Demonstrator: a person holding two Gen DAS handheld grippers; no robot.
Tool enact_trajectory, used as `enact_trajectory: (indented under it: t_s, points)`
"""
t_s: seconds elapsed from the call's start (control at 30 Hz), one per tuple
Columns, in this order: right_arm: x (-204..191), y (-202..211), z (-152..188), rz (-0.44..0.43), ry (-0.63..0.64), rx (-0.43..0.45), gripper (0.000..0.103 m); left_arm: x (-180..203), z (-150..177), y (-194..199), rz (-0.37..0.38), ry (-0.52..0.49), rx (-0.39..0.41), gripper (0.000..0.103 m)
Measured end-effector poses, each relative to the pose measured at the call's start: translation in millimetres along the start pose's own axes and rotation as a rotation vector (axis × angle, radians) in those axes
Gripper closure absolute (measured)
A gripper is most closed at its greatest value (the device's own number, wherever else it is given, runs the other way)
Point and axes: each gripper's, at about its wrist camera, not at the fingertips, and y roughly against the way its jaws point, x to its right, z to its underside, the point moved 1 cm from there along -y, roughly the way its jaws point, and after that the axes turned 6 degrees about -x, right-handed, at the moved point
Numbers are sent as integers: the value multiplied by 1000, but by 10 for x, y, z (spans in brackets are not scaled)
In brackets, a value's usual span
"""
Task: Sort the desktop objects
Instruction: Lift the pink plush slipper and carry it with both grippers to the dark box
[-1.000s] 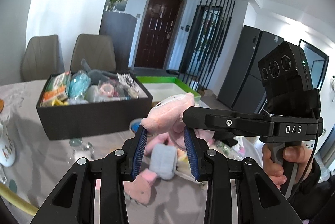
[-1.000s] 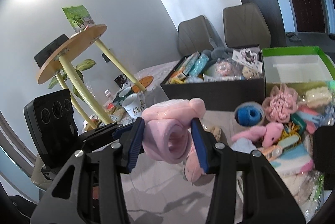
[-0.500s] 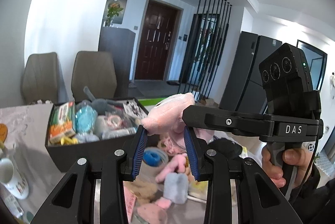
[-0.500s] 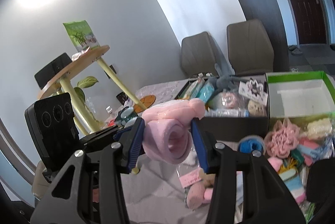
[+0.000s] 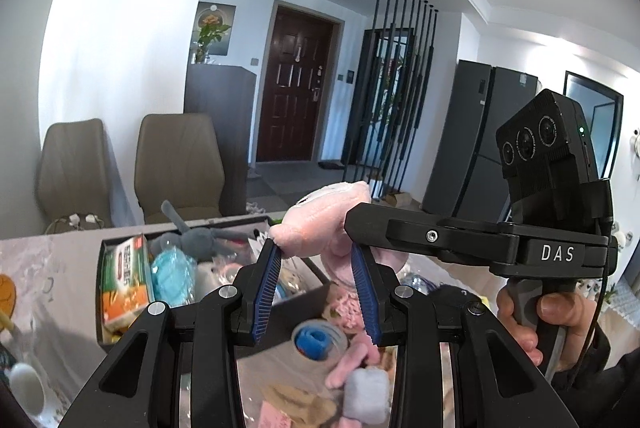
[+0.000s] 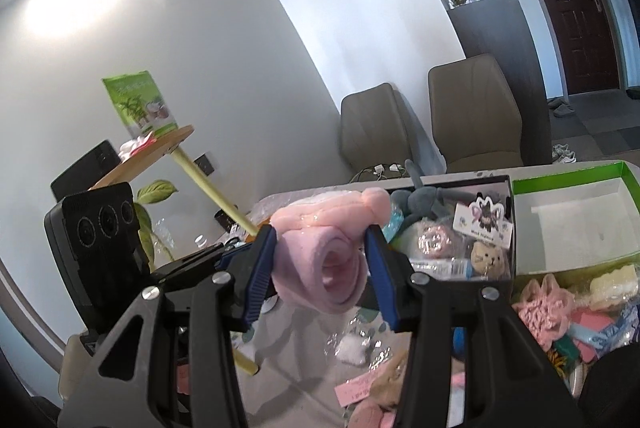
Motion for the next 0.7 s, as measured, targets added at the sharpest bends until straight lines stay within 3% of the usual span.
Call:
enact_trajectory:
  t_s: [0.3, 0.7]
  points:
    - [325, -417, -172, 16, -54, -13, 58, -438, -50, -462, 39, 86, -45, 67]
    - [650, -852, -115, 30, -105, -78, 59, -684, 127, -833, 14, 150, -137, 67]
